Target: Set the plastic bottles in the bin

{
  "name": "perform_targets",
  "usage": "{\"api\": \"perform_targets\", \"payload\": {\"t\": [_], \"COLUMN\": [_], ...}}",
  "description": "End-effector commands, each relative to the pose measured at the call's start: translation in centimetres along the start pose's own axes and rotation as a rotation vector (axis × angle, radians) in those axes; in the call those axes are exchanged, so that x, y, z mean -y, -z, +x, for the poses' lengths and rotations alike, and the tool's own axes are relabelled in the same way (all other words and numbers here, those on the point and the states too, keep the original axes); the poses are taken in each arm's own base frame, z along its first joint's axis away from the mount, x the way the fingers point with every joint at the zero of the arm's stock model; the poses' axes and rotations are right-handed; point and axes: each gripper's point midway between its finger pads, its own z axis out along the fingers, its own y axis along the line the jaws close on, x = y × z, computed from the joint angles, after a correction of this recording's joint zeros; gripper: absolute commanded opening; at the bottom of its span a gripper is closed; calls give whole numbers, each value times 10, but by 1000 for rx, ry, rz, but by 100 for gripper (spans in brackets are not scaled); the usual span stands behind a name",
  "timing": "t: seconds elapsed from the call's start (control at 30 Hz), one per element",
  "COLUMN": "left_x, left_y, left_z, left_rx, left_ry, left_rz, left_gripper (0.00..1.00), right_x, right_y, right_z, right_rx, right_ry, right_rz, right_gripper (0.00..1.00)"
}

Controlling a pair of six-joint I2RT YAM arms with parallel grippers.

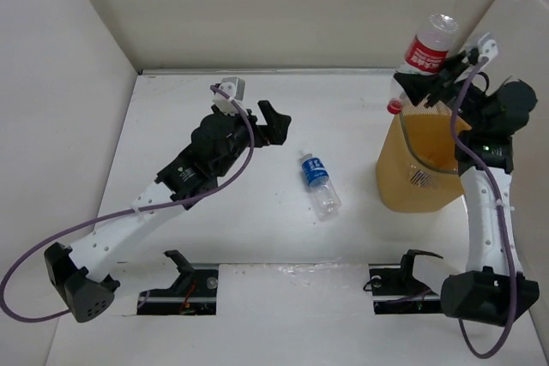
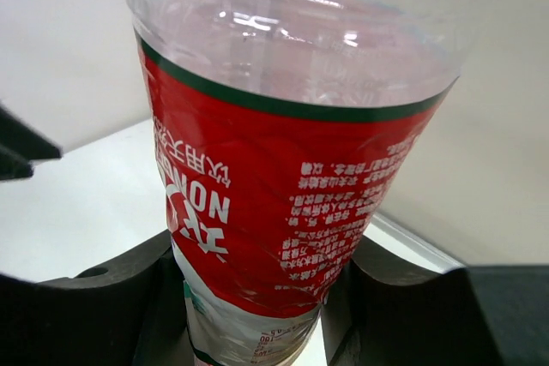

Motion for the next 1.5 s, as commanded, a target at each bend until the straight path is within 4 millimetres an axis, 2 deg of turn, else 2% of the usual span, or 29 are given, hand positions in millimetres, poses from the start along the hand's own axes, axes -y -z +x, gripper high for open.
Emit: {"api": "perform_targets", "payload": {"t": [0.0, 0.1, 0.13, 0.2, 0.23, 0.27, 0.33, 0.43, 0.47, 0.5, 0.53, 0.57, 0.6, 0.63, 0.67, 0.7, 0.73, 0.83, 1.0, 1.03, 1.1, 1.13, 1.2, 1.23, 1.27, 1.33, 1.37, 1.47], "left_x": [3, 3, 2, 1, 0, -3, -6, -10, -13, -16, -14, -16, -19, -18, -20, -24, -23, -29, -19, -24, -20, -24, -15, -17, -21, -23, -29, -23], "left_y": [-5, -12, -12, -18, -17, -17, -17, -17, -17, -18, -18, -18, -20, -21, -23, -22, -23, -27, -39, -43, -51, -55, -63, -66, -68, -74, -77, -81], "left_z": [16, 27, 32, 41, 47, 51, 57, 61, 65, 71, 68, 71, 79, 77, 82, 88, 86, 101, 126, 142, 147, 162, 170, 177, 195, 201, 214, 231], "left_rx": [-40, -63, -76, -103, -118, -126, -137, -141, -149, -168, -167, -184, -208, -213, -233, -263, -270, -324, -420, -462, -476, -512, -535, -553, -597, -591, -613, -653], "left_ry": [22, 37, 35, 29, 26, 24, 30, 26, 24, 18, 18, 13, 5, 4, -3, -12, -14, -19, 47, 55, 107, 120, 183, 199, 203, 248, 261, 322], "left_rz": [22, 24, 29, 27, 28, 24, 16, 1, -4, -16, -15, -26, -41, -44, -56, -75, -79, -116, -93, -116, -130, -150, -153, -175, -210, -288, -319, -335], "left_gripper": [100, 100, 100, 100, 100, 100, 100, 100, 100, 100, 100, 100, 100, 100, 100, 100, 100, 100, 100, 100, 100, 100, 100, 100, 100, 100, 100, 100], "right_x": [11, 14, 18, 27, 37, 40, 43, 57, 70, 70, 75, 75, 72, 72, 68, 70, 68, 63, 51, 44, 30, 28, 17, 19, 15, 13, 11, 10], "right_y": [30, 34, 37, 46, 54, 57, 59, 77, 87, 91, 95, 99, 100, 102, 104, 106, 107, 105, 98, 94, 86, 85, 81, 82, 81, 81, 80, 79], "right_z": [-13, -8, -12, -6, -12, -5, -2, 8, 19, 28, 34, 40, 35, 37, 29, 32, 21, 9, -9, -16, -26, -25, -30, -26, -26, -27, -24, -17], "right_rx": [-16, -23, -14, -21, -10, -14, -12, -14, -33, -43, -49, -56, -44, -44, -27, -32, -16, -13, -19, -9, 2, -13, -21, -35, -48, -47, -57, -69], "right_ry": [33, 27, 38, 32, 53, 38, 28, 1, -36, -56, -64, -77, -63, -65, -44, -54, -23, -3, 33, 55, 86, 102, 120, 118, 129, 135, 134, 117], "right_rz": [30, 45, 73, 117, 177, 198, 232, 360, 433, 458, 481, 498, 504, 518, 529, 545, 548, 536, 473, 452, 408, 397, 371, 382, 369, 375, 367, 360], "right_gripper": [0, 0, 0, 0, 0, 0, 0, 0, 0, 1, 4, 25, 41, 59, 82, 88, 100, 100, 100, 100, 100, 100, 100, 100, 100, 100, 100, 100]}}
